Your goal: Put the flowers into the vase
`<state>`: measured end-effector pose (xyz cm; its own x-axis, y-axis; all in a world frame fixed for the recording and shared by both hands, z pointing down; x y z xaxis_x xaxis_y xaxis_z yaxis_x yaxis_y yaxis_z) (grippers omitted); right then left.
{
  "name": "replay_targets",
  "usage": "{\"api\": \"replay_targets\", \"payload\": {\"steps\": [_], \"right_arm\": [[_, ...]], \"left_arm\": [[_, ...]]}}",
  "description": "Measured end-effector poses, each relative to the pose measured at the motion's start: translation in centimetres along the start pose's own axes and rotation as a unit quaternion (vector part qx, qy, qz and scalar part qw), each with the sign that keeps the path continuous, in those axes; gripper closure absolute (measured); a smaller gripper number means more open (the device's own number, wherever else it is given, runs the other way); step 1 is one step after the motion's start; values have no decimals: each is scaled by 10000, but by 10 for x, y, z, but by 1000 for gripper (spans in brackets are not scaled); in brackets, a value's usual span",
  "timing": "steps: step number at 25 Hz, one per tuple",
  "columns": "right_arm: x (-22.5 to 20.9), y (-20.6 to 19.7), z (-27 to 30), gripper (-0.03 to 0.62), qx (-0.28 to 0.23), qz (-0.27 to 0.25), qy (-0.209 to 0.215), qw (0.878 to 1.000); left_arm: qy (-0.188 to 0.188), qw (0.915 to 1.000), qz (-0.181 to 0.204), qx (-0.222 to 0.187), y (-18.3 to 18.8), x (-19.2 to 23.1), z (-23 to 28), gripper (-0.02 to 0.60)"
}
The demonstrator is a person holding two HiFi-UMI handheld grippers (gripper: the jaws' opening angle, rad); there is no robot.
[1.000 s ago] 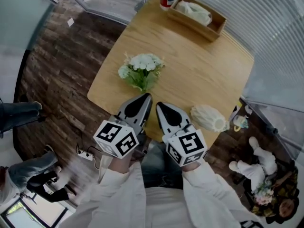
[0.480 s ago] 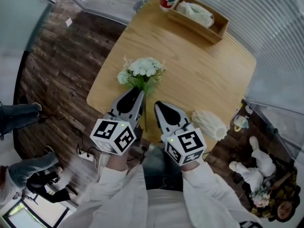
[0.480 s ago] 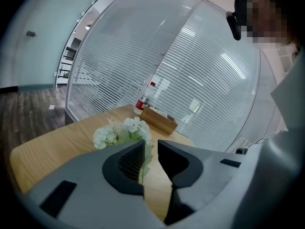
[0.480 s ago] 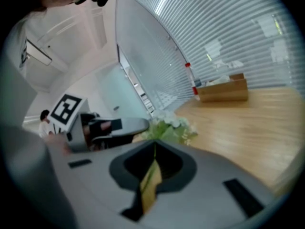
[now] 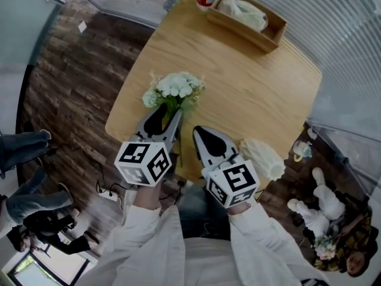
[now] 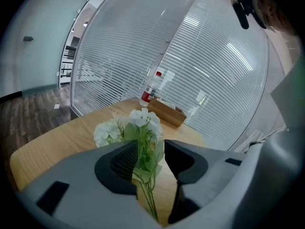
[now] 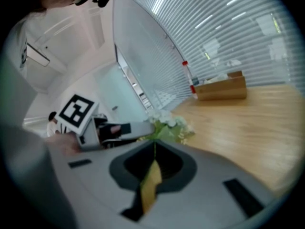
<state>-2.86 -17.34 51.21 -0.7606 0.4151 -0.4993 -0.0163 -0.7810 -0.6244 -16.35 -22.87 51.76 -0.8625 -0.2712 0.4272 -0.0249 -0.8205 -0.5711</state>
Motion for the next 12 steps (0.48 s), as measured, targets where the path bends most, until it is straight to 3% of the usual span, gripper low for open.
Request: {"api": "replay_targets", "payload": {"steps": [12], "right_arm": [[-1, 1, 7, 580, 6, 99, 172, 9998]], "left_arm": [[282, 9985, -242, 404, -11, 21, 21, 416]]}}
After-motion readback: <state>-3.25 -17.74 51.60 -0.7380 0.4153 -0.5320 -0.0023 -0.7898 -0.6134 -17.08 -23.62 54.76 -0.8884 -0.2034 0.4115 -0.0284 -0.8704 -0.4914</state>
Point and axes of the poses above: the fingertips, and each gripper's own axes: z forward along the fingers, x to its left, y out of its top, the point moved 7 cm from there along -z, backward along the fingers, and after that the axes turned 14 degrees about x, right-handed, at the moved point
